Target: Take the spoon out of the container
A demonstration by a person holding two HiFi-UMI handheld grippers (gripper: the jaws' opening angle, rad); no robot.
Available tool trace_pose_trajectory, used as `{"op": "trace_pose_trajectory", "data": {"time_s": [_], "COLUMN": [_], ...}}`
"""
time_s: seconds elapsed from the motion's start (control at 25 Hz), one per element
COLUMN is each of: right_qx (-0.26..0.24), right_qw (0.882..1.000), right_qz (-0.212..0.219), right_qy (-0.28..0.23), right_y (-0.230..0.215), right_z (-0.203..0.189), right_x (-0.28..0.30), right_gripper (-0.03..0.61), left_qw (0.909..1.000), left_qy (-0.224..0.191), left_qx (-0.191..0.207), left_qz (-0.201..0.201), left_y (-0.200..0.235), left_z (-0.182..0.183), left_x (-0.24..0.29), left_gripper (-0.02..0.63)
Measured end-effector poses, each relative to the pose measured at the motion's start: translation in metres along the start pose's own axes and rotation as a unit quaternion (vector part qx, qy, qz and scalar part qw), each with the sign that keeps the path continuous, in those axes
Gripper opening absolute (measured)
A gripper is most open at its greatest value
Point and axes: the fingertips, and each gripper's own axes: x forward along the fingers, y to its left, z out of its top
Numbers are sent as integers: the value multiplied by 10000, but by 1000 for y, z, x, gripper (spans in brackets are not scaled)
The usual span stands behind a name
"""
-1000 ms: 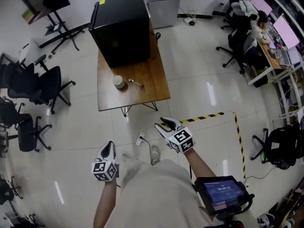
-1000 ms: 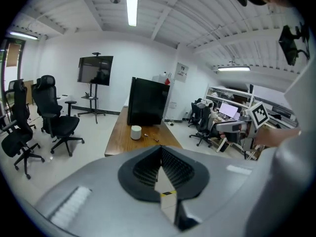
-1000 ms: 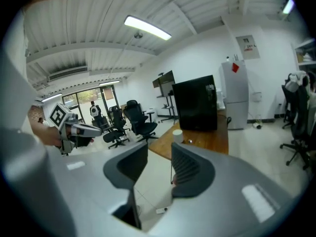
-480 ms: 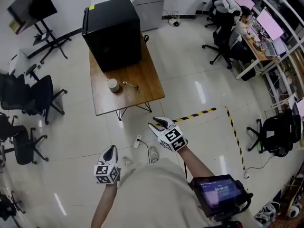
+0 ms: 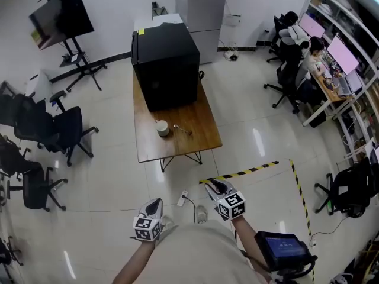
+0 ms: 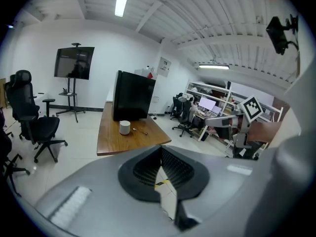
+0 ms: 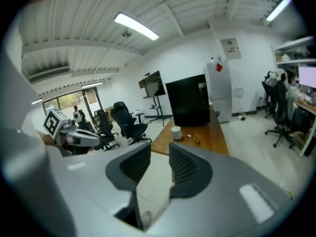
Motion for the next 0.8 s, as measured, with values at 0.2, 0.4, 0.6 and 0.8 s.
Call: {"op": "trace_pose_trajectory", "data": {"time_s": [0.2,0.4,0.6,0.8], "right_qx": [456,653,634,676], "right_qw": [9989,9969,9965,9956], "right_qz": [-140,-127,-217,-416], "right_qy": [33,-432,-506,-496], "right_y": [-1,10,-5,-22], "right_z": [-14,21,24,18], "right_x": [-6,-18,-12,-14], "right_gripper": [106,106,97,58], "left_qw": [10000,9997,9996,9992], "left_qy": [-1,38,8,90], "left_qx": [-64,107,202,335], "left_qz": [-63,-209,-222,-218], "left_y": [4,0,1,0], "left_z": [-6,-7,5,9], "left_x": [1,5,14,20], "left_gripper": [-11,-11,-11,-11]}}
